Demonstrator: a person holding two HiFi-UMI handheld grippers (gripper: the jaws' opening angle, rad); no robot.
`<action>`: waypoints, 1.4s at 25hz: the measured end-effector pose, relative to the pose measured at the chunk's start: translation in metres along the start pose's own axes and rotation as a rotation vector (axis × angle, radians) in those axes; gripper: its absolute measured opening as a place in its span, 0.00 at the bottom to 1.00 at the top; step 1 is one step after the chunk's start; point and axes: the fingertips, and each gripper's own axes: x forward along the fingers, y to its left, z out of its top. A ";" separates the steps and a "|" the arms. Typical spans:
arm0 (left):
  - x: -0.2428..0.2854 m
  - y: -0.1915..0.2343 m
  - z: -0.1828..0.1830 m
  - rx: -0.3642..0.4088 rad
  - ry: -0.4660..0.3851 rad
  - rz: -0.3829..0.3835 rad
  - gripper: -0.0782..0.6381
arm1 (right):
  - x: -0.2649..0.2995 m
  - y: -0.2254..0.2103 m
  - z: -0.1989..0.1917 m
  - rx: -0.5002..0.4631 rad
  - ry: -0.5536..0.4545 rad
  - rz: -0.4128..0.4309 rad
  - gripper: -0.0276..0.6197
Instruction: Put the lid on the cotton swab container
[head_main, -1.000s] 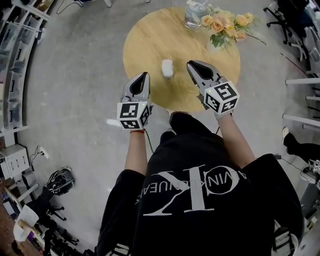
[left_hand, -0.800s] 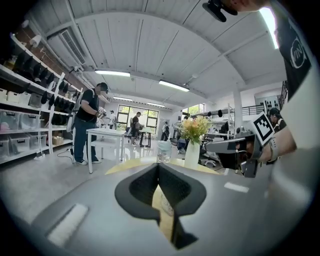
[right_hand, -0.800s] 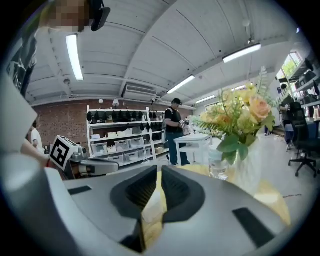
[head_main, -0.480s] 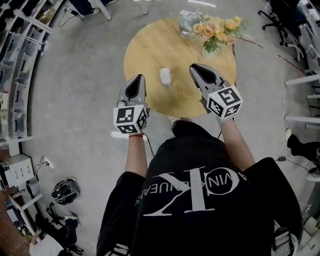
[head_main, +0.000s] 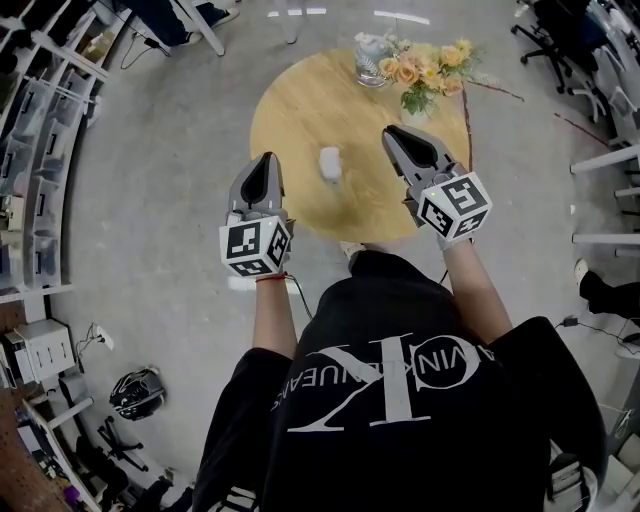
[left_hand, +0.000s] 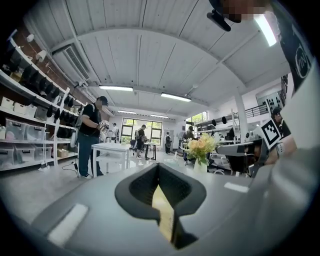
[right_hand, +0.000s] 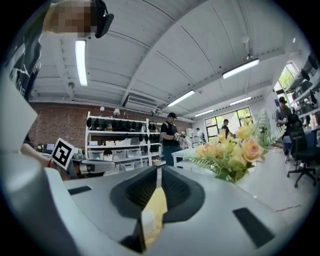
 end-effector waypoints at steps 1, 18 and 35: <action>-0.001 0.001 0.003 0.002 -0.007 0.003 0.13 | 0.000 0.000 0.003 -0.002 -0.006 -0.002 0.10; -0.013 0.001 0.015 -0.007 -0.042 0.029 0.13 | -0.015 -0.001 0.013 -0.009 -0.036 -0.019 0.10; -0.020 0.004 0.011 -0.022 -0.043 0.026 0.13 | -0.017 0.005 0.012 -0.003 -0.037 -0.024 0.08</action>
